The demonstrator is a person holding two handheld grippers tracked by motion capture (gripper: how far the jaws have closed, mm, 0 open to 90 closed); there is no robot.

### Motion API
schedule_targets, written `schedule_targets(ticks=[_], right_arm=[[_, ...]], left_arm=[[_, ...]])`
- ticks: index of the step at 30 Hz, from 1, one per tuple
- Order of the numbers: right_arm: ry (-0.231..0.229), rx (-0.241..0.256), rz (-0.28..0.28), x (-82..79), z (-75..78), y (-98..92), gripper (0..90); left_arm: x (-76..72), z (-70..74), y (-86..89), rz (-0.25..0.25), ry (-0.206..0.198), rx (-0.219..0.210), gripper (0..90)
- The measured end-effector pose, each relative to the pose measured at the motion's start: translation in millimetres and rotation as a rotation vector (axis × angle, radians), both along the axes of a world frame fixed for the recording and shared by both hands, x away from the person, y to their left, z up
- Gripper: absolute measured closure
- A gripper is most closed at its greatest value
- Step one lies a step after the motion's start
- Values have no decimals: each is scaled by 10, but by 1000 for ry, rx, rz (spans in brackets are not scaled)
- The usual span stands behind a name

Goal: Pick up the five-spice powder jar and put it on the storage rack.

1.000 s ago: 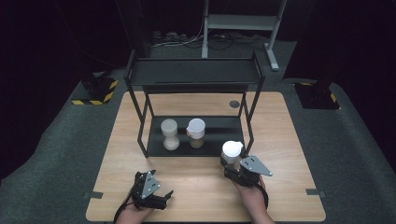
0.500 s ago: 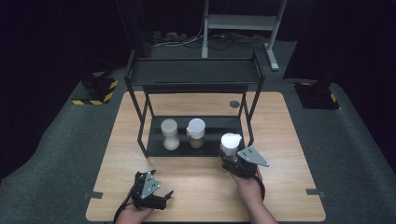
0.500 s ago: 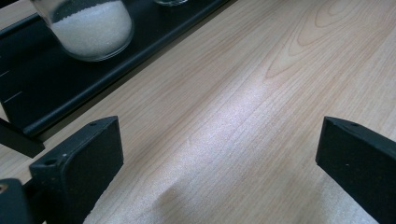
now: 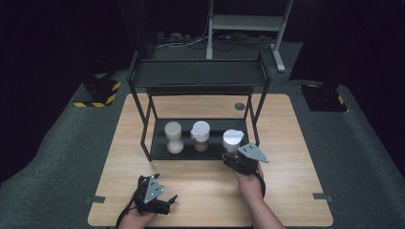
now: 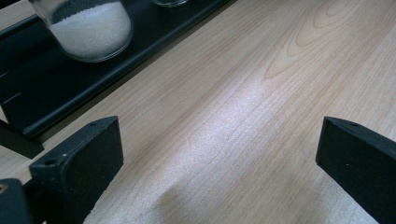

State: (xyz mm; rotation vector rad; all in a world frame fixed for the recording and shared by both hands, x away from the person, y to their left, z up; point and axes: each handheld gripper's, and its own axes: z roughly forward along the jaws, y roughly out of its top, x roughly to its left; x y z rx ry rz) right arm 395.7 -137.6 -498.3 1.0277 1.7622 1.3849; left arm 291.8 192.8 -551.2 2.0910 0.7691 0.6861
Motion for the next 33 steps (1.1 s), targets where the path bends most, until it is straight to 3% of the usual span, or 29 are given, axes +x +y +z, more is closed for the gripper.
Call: schedule_targets(ticks=[33], right_arm=[[8,-11,-31,375,-38,162,302]], left_arm=[[-2,4,20,-1,-1,-21,11]])
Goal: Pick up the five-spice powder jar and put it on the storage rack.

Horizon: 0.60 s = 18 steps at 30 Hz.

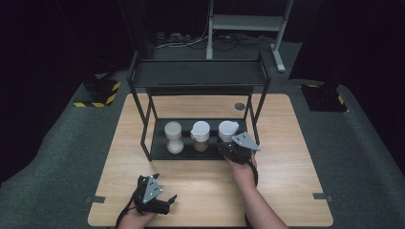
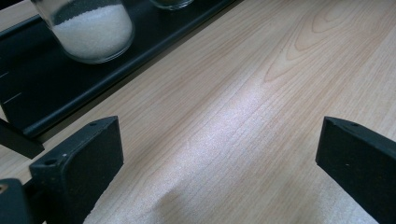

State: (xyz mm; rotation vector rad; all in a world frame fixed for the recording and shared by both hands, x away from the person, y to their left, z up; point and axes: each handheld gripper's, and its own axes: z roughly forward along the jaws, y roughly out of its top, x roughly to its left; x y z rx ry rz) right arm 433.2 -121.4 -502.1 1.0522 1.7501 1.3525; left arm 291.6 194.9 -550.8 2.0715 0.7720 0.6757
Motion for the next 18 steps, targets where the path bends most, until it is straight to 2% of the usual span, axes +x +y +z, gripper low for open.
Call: schedule_targets(ticks=[18], right_arm=[[31,0,-10,107,-98,59,302]], left_arm=[[1,1,5,-2,0,-3,11]])
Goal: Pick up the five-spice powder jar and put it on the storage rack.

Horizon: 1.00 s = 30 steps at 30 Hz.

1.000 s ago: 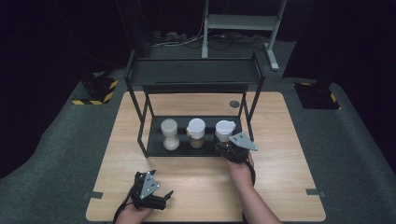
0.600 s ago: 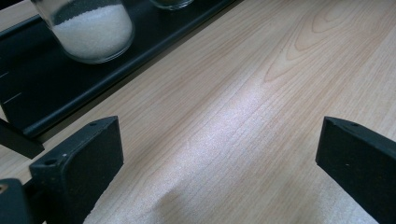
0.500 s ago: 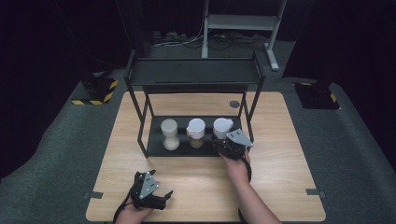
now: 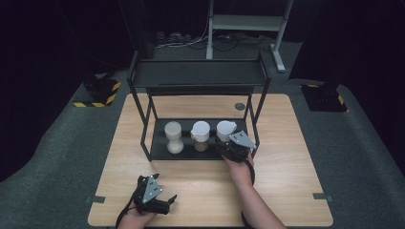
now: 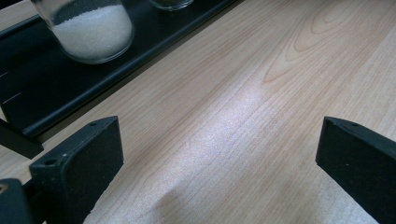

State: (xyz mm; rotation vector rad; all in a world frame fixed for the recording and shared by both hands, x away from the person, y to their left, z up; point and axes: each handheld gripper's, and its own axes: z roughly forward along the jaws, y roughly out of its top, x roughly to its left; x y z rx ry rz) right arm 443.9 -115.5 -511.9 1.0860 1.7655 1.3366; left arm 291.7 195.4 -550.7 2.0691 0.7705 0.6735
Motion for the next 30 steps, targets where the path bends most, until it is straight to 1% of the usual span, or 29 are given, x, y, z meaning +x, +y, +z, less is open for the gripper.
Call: schedule_targets(ticks=[9,16,22,30], right_arm=[[4,-2,1,12,-30,10,302],[-1,6,0,3,-47,1,301],[-3,27,-2,-10,-68,-25,298],[-11,25,-2,-24,-80,-28,298]], left_arm=[[-3,0,1,0,-2,-1,11],[-2,1,2,0,-1,-1,11],[0,1,4,0,0,-2,11],[-3,0,0,1,-2,0,11]])
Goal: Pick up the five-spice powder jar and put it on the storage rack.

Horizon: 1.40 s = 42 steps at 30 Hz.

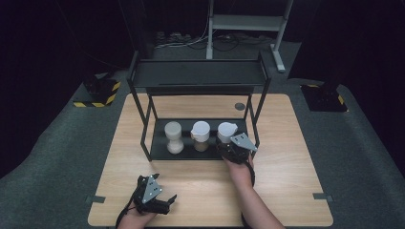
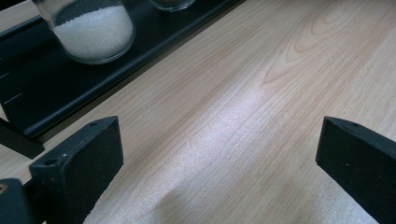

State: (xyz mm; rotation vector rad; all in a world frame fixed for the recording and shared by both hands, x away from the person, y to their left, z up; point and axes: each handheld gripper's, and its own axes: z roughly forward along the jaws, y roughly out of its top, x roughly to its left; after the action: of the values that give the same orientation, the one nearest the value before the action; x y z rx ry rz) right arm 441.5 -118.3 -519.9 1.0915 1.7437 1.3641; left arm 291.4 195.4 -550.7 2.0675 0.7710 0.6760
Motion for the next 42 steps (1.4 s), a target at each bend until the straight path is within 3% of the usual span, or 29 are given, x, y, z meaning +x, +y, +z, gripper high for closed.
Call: schedule_targets(ticks=[8,14,27,33,42], right_arm=[[6,-10,-2,-1,8,5,294],[6,-21,-4,-10,6,20,220],[14,-18,2,-47,14,9,210],[14,-5,2,-92,38,-8,136],[15,-5,7,-176,65,-19,95]], left_arm=[[2,1,2,0,1,-1,10],[3,0,-1,0,2,1,11],[4,-1,-4,1,5,3,11],[7,-2,-7,2,7,6,11],[10,-2,-9,2,9,8,11]])
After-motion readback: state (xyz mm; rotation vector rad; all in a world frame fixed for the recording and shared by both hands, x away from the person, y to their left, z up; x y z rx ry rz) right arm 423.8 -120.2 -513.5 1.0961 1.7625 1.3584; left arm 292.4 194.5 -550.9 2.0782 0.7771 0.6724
